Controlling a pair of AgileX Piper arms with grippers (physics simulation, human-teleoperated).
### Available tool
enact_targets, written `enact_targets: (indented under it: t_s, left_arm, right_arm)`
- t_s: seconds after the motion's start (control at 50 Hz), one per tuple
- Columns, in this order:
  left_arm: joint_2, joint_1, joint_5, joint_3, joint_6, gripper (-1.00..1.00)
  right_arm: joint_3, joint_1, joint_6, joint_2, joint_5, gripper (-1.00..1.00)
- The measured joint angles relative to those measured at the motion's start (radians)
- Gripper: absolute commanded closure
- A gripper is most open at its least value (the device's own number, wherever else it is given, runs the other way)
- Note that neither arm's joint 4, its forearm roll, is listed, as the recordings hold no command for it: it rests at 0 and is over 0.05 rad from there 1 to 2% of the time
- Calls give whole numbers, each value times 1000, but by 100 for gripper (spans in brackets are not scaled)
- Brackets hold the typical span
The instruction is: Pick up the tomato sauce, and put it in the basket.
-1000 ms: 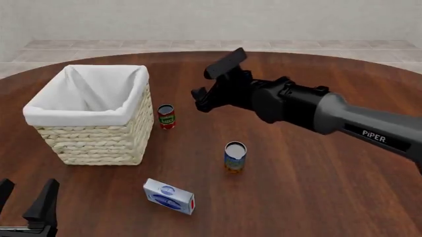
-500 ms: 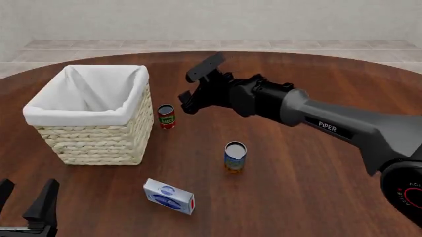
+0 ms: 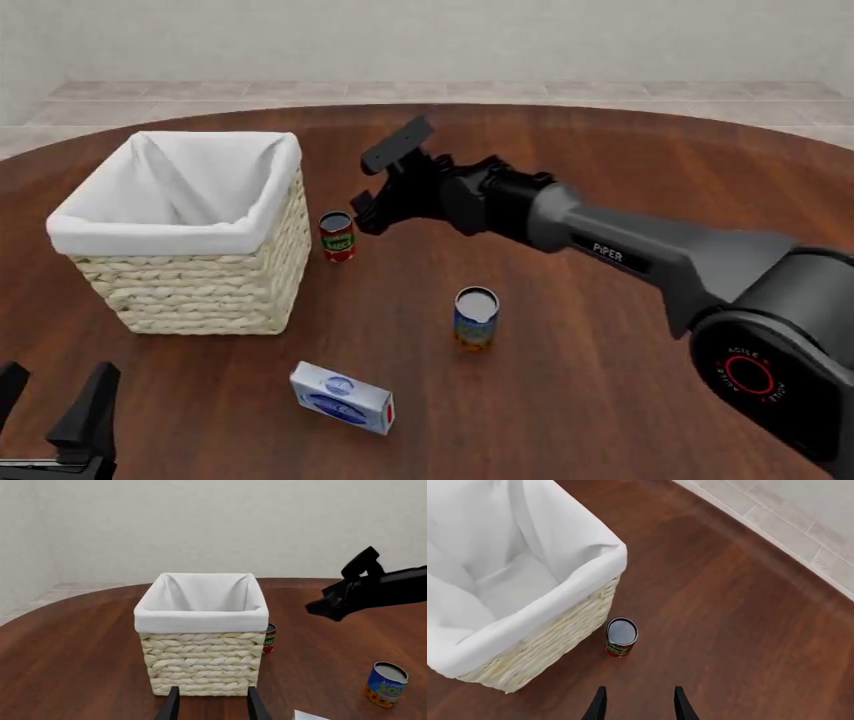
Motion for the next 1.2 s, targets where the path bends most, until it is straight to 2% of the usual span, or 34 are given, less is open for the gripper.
enact_targets:
  t_s: [1.2]
  left_arm:
    - [0, 0, 0, 0, 0, -100]
  right_arm:
    - [-307, -7, 29, 303, 71, -100]
